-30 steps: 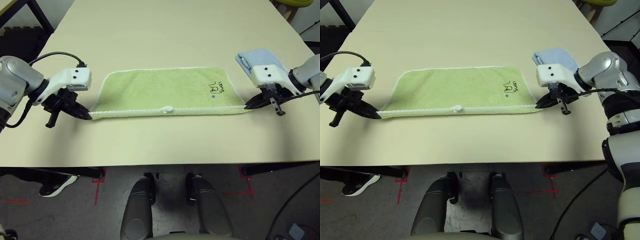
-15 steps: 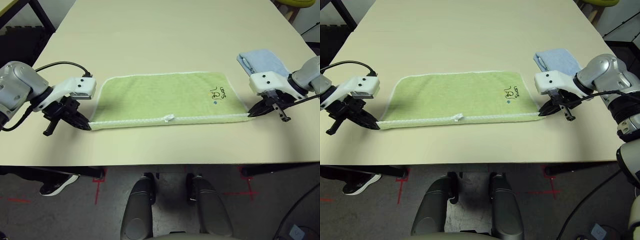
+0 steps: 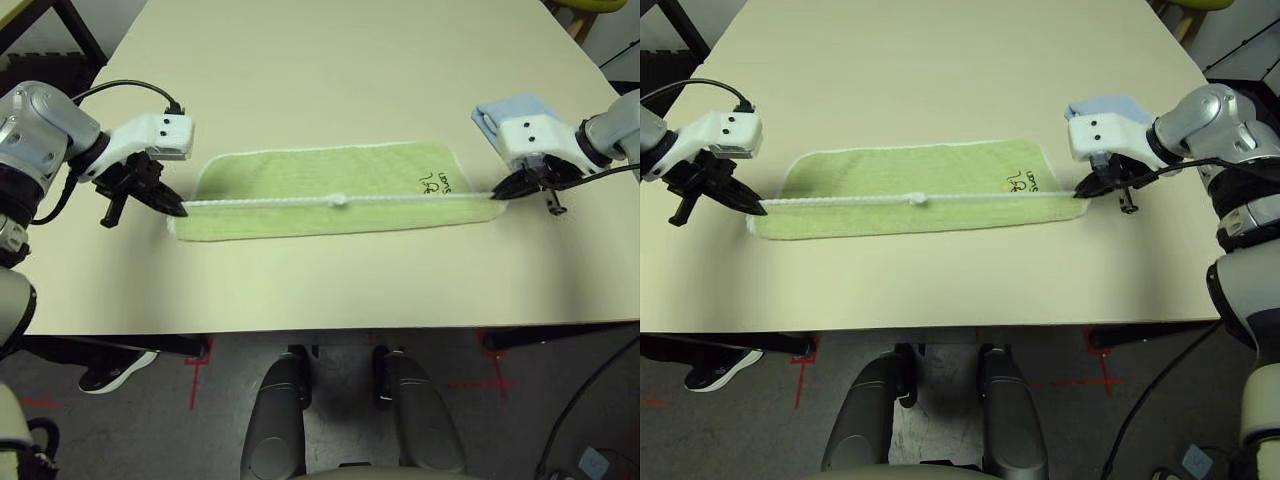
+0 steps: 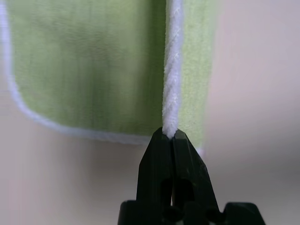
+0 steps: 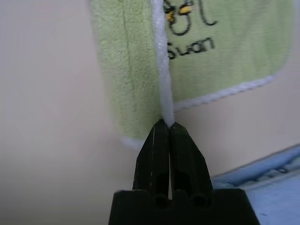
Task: Fold the towel and set it aside.
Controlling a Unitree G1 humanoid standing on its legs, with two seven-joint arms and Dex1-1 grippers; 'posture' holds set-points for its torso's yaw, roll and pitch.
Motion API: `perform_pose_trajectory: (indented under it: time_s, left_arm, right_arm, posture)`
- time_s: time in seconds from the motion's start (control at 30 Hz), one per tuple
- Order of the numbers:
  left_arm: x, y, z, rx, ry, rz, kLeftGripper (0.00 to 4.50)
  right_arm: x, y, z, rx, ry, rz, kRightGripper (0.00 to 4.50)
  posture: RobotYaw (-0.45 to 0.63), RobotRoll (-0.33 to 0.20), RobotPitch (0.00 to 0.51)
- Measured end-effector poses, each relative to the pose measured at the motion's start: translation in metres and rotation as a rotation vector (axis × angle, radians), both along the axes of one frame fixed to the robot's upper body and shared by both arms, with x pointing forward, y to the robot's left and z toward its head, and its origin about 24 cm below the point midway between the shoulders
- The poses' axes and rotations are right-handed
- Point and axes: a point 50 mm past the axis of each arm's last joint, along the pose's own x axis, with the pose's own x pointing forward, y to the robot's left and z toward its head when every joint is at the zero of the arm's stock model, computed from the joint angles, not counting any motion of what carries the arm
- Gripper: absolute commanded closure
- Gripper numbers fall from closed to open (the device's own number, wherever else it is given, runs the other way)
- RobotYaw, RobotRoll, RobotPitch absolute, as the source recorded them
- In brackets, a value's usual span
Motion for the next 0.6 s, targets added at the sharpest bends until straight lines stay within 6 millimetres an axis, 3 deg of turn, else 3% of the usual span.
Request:
perform_pose_trajectory:
  time_s: [0.33,0.6]
  left_arm:
    - [0.019,0.001,0.009,0.018,-0.308,0.085,4.48]
    - [0.022,0.004,0.011,0.037,-0.360,0.113,4.48]
  right_arm:
    - [0.017,0.009,0.000,0.029,-0.247,-0.076,4.50]
    - [0.026,0.019,0.005,0.045,-0.369,-0.099,4.50]
  posture:
    - [-0.02,0.000,0.220]
    - [-0.02,0.000,0.216]
